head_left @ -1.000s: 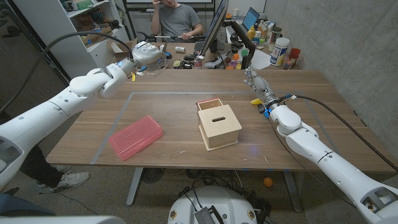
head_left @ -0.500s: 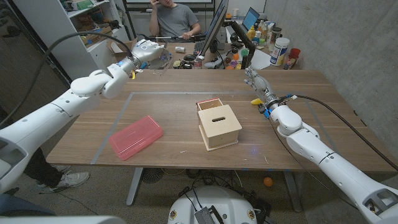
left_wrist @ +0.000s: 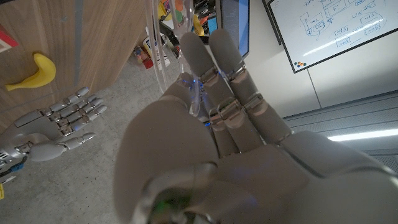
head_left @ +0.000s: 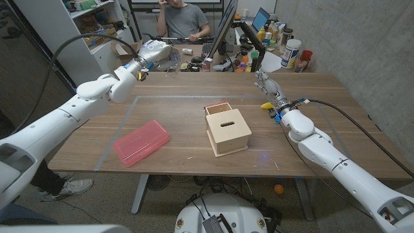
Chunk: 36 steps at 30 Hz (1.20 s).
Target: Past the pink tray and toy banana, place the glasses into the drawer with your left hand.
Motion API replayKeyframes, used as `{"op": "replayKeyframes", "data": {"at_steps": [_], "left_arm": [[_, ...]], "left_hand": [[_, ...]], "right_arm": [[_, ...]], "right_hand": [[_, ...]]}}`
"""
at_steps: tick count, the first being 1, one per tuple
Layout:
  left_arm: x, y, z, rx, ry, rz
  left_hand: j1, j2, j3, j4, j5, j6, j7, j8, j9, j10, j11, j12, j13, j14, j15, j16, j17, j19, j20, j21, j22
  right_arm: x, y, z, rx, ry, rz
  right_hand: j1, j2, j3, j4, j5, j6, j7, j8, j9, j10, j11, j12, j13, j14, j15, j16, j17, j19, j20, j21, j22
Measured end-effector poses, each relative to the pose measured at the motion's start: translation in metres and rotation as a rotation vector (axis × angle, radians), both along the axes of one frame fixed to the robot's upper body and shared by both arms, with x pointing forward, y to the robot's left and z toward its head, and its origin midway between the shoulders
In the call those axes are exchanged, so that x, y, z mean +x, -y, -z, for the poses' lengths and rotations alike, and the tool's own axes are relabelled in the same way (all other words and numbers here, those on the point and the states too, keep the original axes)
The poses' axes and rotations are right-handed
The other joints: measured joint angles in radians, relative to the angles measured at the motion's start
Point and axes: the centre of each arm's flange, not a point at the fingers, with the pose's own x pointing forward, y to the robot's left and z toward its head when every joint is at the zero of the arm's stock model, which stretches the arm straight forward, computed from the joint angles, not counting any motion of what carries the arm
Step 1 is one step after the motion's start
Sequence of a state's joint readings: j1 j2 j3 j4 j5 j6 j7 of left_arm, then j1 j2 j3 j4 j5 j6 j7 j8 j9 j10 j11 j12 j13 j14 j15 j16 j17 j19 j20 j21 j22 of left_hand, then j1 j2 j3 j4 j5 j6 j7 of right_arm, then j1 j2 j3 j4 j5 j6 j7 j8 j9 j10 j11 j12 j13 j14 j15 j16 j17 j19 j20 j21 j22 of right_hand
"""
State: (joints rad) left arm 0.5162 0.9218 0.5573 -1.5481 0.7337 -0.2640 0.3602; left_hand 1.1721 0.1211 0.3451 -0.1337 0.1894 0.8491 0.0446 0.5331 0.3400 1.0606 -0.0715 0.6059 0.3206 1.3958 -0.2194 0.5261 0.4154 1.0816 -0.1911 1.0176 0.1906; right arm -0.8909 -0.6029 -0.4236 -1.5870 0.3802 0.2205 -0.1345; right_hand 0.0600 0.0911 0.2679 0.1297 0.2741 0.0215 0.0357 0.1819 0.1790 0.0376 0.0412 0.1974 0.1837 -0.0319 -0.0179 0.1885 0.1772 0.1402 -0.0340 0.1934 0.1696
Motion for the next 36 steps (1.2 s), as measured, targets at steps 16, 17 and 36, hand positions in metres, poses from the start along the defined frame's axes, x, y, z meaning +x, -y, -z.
{"op": "replayKeyframes", "data": {"at_steps": [16,17,36], "left_arm": [[0.002,0.02,-0.005,-0.084,-0.051,0.132],[0.002,0.022,-0.005,-0.089,-0.054,0.143],[-0.001,0.059,-0.004,-0.084,-0.116,0.248]], "left_hand": [[0.0,0.0,0.0,0.0,0.002,0.0,0.0,0.003,0.001,0.0,0.0,-0.003,0.0,0.0,0.0,0.0,0.005,-0.005,0.005,0.014,0.0],[0.0,0.0,0.003,0.003,0.002,0.002,0.001,0.003,0.001,0.0,0.0,-0.003,0.0,0.0,0.0,0.0,0.005,-0.005,0.005,0.014,0.0],[-0.003,0.003,0.011,0.002,0.001,0.002,0.002,0.0,0.006,0.011,0.011,-0.008,0.0,-0.012,0.002,0.0,0.005,-0.041,0.016,0.026,-0.002]], "right_arm": [[-0.004,0.01,0.004,0.009,0.005,0.013],[-0.005,0.01,0.004,0.009,0.005,0.014],[-0.013,0.022,0.008,0.02,0.014,0.019]], "right_hand": [[0.0,0.0,0.0,0.0,0.0,0.005,0.006,0.008,0.0,0.009,-0.002,0.0,0.0,0.0,0.0,0.0,0.0,0.0,0.0,0.0,0.0],[0.0,0.0,0.0,0.0,0.0,0.005,0.006,0.008,0.0,0.009,-0.002,0.0,0.0,0.0,0.0,0.0,0.0,0.0,0.0,0.0,0.0],[0.0,0.0,0.0,0.0,0.0,0.005,0.005,0.008,0.0,0.009,-0.002,0.0,0.0,0.005,0.005,0.0,0.0,0.0,0.0,0.0,0.0]]}}
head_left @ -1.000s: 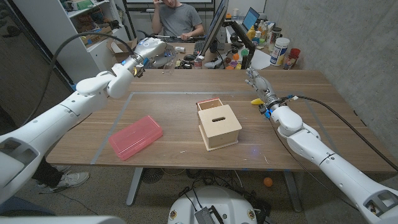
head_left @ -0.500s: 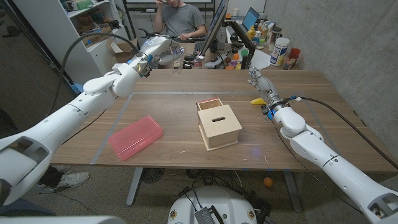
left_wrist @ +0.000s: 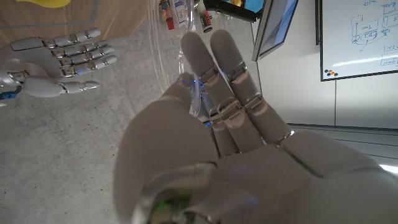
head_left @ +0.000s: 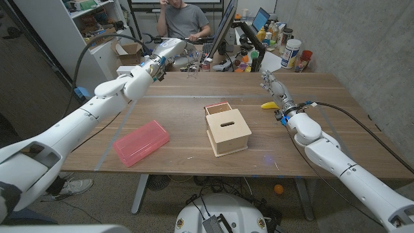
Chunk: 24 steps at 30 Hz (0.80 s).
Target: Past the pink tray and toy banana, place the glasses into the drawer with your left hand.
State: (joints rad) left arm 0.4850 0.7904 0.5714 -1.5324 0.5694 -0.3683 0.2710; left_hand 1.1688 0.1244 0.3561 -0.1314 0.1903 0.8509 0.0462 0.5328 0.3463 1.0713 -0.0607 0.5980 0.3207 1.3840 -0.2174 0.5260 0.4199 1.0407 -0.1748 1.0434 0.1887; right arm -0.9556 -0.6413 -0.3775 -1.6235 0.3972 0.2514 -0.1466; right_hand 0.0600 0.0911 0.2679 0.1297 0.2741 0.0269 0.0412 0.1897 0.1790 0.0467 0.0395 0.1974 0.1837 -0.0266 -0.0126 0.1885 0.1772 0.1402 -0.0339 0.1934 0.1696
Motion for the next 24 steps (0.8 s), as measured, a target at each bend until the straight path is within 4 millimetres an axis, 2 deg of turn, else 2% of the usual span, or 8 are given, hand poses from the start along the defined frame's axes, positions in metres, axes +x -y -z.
{"op": "replayKeyframes", "data": {"at_steps": [5,12,24], "left_arm": [[-0.002,0.01,0.0,0.013,-0.009,0.022],[-0.005,0.023,-0.001,0.029,-0.016,0.055],[-0.007,0.047,0.001,0.066,-0.041,0.121]], "left_hand": [[-0.001,0.001,0.0,0.0,-0.001,0.0,0.0,-0.004,0.0,0.0,0.0,-0.003,0.0,0.0,0.0,0.0,0.0,-0.008,0.006,0.0,0.0],[-0.001,0.001,0.0,0.0,0.007,0.0,0.0,-0.007,0.0,0.0,0.0,-0.015,0.027,0.0,0.0,0.0,0.009,-0.037,0.015,0.055,0.054],[-0.004,-0.002,0.0,0.0,0.007,0.002,-0.002,-0.009,-0.001,0.0,0.0,-0.023,0.05,-0.005,-0.005,-0.006,0.014,-0.052,0.023,0.073,0.048]], "right_arm": [[-0.002,0.004,0.002,0.003,0.002,0.002],[-0.005,0.009,0.004,0.01,0.003,0.005],[-0.009,0.018,0.009,0.021,0.003,0.011]], "right_hand": [[0.0,0.0,0.0,0.0,0.0,0.0,0.0,0.0,0.0,0.0,0.0,0.0,0.0,0.0,0.0,0.0,0.0,0.0,0.0,0.0,0.0],[0.0,0.0,0.0,0.0,0.0,0.0,0.0,0.0,0.0,0.0,0.0,0.0,0.0,0.0,0.0,0.0,0.0,0.0,0.0,0.0,0.0],[0.0,0.0,0.0,0.0,0.0,0.0,0.0,0.0,0.0,0.0,0.0,0.0,0.0,0.0,0.0,0.0,0.0,0.0,0.0,0.0,0.0]]}}
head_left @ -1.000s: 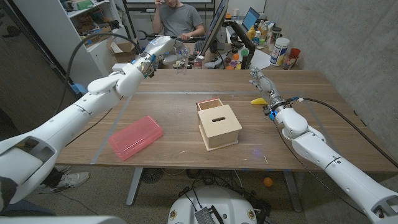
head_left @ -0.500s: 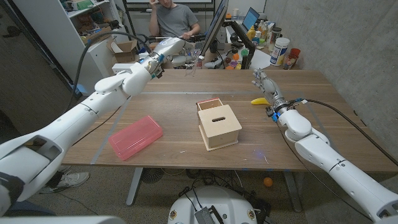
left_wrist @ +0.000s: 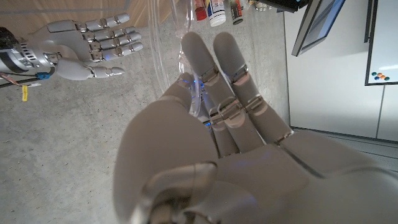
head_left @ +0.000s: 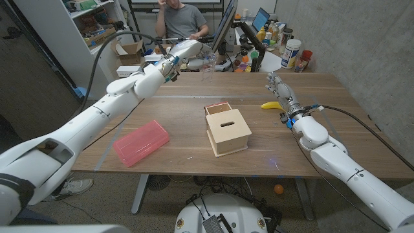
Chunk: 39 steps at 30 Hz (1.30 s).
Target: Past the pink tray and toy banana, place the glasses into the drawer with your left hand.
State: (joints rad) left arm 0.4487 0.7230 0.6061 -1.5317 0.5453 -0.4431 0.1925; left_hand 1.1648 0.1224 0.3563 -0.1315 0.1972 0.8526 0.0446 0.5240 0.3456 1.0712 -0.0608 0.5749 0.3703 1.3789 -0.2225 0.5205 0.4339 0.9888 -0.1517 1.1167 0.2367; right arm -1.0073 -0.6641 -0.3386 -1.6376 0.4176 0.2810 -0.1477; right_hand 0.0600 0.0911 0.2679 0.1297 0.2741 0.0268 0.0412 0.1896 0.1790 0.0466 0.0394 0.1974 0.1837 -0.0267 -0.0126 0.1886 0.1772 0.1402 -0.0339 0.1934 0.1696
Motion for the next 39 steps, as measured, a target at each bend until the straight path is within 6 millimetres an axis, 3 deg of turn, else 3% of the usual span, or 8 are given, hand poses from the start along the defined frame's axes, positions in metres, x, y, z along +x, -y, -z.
{"op": "replayKeyframes", "data": {"at_steps": [39], "left_arm": [[0.001,0.055,0.018,0.122,-0.153,0.154]], "left_hand": [[-0.012,-0.012,0.021,-0.001,0.009,0.0,0.0,-0.003,0.002,0.0,0.0,-0.02,0.074,0.001,0.001,0.0,0.014,-0.015,0.007,0.04,-0.023]], "right_arm": [[-0.007,0.013,0.009,0.019,-0.002,0.022]], "right_hand": [[0.0,0.0,0.0,0.0,0.0,0.004,-0.004,0.0,0.0,0.0,0.0,0.0,0.0,0.0,0.0,0.0,0.0,0.0,0.0,0.0,0.0]]}}
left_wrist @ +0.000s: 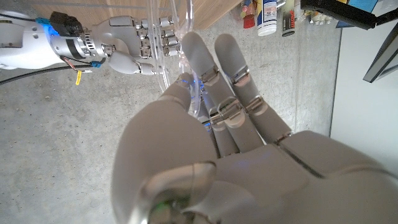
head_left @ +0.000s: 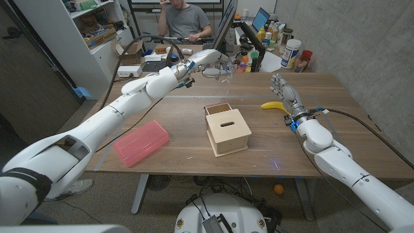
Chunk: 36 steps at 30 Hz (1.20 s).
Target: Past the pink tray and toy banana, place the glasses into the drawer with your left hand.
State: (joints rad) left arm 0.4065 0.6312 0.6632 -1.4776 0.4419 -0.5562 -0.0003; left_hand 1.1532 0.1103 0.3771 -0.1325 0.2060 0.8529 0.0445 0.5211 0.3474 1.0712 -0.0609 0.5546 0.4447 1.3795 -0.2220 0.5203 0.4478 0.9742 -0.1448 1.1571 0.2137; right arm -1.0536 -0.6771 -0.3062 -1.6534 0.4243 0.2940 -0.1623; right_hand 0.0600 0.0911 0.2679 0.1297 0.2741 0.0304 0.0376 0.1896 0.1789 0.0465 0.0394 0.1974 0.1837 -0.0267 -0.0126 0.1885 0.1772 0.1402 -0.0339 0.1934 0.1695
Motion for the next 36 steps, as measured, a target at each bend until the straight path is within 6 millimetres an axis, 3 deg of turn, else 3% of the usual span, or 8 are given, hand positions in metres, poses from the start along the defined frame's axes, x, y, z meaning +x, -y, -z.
{"op": "replayKeyframes", "data": {"at_steps": [36], "left_arm": [[0.021,0.01,0.022,0.151,-0.069,-0.093]], "left_hand": [[0.001,-0.001,0.004,0.0,0.0,0.007,0.004,-0.007,-0.002,0.006,0.006,-0.014,0.007,0.0,0.0,-0.008,0.009,-0.013,0.006,0.031,-0.019]], "right_arm": [[0.001,0.01,0.002,0.006,-0.003,0.005]], "right_hand": [[0.0,0.0,0.0,0.0,0.0,0.0,0.0,0.0,0.0,0.0,0.0,0.0,0.0,0.004,-0.004,0.0,0.0,0.0,0.0,0.0,0.0]]}}
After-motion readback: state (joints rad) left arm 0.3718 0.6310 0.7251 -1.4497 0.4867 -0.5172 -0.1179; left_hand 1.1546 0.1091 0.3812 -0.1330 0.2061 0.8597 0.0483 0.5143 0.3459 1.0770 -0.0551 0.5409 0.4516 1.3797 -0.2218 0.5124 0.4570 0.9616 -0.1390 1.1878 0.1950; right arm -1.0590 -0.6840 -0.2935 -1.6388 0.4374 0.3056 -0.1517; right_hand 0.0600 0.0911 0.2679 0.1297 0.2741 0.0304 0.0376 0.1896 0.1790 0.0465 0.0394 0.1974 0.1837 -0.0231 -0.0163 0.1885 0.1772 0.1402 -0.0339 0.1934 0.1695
